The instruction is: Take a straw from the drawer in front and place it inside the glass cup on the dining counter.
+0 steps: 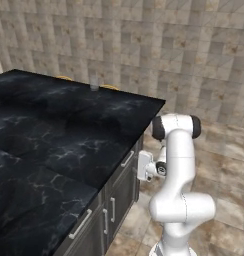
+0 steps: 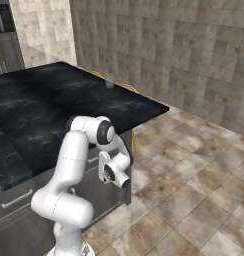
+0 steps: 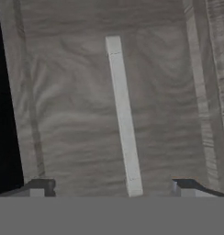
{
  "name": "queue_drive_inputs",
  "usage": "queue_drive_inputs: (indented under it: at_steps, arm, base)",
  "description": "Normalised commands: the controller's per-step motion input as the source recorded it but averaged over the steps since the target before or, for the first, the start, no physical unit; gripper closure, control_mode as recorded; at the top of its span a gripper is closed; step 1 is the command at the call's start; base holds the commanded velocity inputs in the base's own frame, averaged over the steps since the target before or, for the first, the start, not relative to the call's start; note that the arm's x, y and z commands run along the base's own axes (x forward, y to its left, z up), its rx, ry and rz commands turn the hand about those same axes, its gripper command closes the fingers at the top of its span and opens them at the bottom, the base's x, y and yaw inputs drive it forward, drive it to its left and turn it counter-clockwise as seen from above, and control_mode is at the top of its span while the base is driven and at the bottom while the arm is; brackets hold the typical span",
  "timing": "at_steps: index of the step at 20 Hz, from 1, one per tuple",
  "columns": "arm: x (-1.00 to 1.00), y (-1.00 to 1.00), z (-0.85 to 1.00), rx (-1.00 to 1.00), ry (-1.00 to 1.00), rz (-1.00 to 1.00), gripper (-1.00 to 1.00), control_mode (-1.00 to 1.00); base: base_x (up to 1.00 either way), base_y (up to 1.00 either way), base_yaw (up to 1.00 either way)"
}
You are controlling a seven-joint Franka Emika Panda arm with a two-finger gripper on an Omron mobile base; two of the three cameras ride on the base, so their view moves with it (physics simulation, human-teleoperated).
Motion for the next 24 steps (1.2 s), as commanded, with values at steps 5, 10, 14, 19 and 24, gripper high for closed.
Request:
queue_drive_inputs:
  at_steps: [5,10,14,19,24]
  arm:
    - [0.50,0.33,-0.20,0.00,0.01,0.00,-1.00,-1.00]
    - [0.40,0.19,-0.34,0.00,0.00,0.00,-1.00,-1.00]
    - [0.28,0.10,-0.40,0.00,0.00,0.00,-1.00,-1.00]
    - [0.21,0.11,-0.22,0.00,0.00,0.01,-1.00,-1.00]
    - [0.14,0.26,0.00,0.00,0.06,0.00,1.00,-1.00]
  base:
    - [0.00,0.00,0.00]
    - [0.00,0.00,0.00]
    - [0.00,0.00,0.00]
    - [0.00,0.00,0.00]
    - [0.00,0.00,0.00]
